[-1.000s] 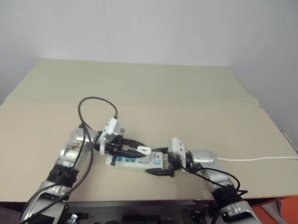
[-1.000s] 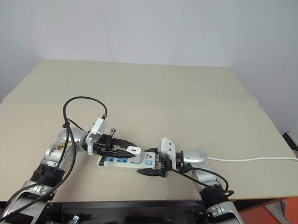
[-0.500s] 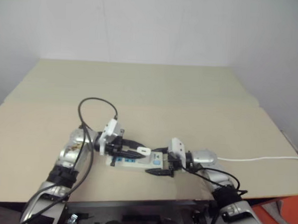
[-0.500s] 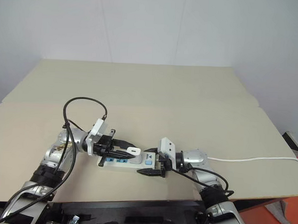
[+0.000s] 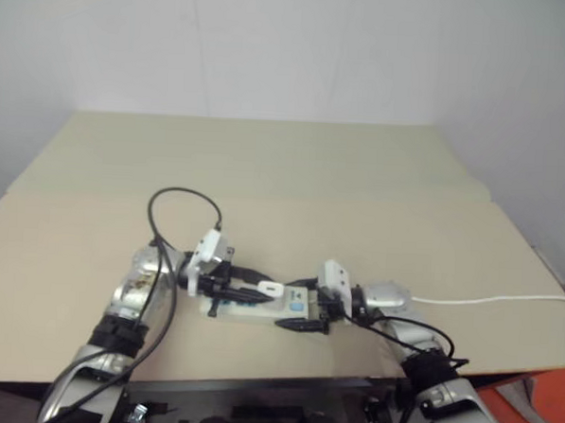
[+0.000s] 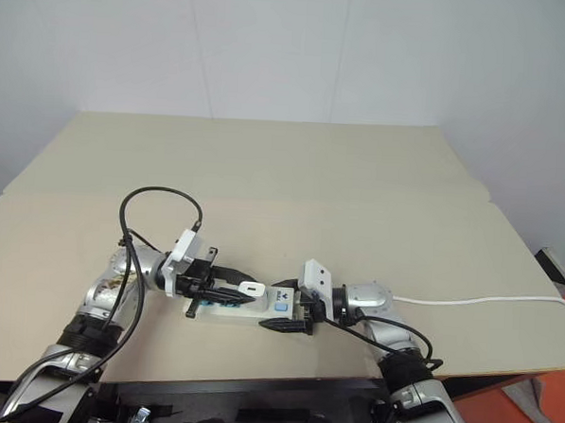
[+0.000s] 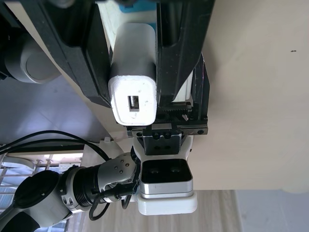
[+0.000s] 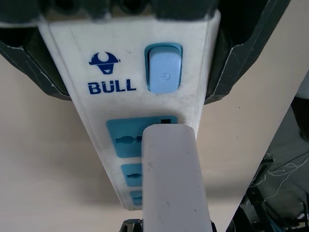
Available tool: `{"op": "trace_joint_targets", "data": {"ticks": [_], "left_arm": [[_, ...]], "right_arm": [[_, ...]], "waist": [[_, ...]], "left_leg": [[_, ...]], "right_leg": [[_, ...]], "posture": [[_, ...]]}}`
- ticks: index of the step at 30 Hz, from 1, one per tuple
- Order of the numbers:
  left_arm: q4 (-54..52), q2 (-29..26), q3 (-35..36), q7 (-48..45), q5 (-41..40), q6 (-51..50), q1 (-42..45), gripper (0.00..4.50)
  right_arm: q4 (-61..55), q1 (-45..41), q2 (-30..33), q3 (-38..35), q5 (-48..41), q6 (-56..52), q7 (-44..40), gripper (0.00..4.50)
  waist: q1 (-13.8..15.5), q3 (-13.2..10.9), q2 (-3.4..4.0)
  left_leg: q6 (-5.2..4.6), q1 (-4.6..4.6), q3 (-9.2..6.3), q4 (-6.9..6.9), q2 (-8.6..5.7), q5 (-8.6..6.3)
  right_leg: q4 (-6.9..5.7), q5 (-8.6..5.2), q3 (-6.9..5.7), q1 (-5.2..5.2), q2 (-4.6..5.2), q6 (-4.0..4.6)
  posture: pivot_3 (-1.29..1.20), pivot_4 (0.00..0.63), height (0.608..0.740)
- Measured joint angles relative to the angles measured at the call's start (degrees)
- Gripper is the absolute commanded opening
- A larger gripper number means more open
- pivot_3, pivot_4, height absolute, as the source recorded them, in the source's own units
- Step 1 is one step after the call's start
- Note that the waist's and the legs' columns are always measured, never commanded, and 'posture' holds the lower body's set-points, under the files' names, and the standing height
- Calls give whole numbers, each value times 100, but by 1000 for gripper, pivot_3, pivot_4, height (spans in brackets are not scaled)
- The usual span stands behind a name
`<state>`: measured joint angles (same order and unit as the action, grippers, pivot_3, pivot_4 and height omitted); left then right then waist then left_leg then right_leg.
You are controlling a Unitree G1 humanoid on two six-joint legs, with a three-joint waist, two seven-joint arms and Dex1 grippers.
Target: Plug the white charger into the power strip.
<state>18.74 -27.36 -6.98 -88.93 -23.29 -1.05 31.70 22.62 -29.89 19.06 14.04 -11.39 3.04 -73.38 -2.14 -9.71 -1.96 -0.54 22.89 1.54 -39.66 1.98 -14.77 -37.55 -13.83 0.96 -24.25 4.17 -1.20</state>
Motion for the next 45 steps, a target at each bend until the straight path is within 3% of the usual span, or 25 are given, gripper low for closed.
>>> {"op": "trace_joint_targets", "data": {"ticks": [45], "left_arm": [[-791,-300,-201,705,-138,84,-748,980]], "right_arm": [[60,-48,11,139,12,-9,-20,3433]], "waist": [[-19,10,17]], "left_leg": [[-2,-27,-3,19,1,-1]], "right_leg": [[8,0,15,10,2,0]], "posture": [[0,150,740]]}}
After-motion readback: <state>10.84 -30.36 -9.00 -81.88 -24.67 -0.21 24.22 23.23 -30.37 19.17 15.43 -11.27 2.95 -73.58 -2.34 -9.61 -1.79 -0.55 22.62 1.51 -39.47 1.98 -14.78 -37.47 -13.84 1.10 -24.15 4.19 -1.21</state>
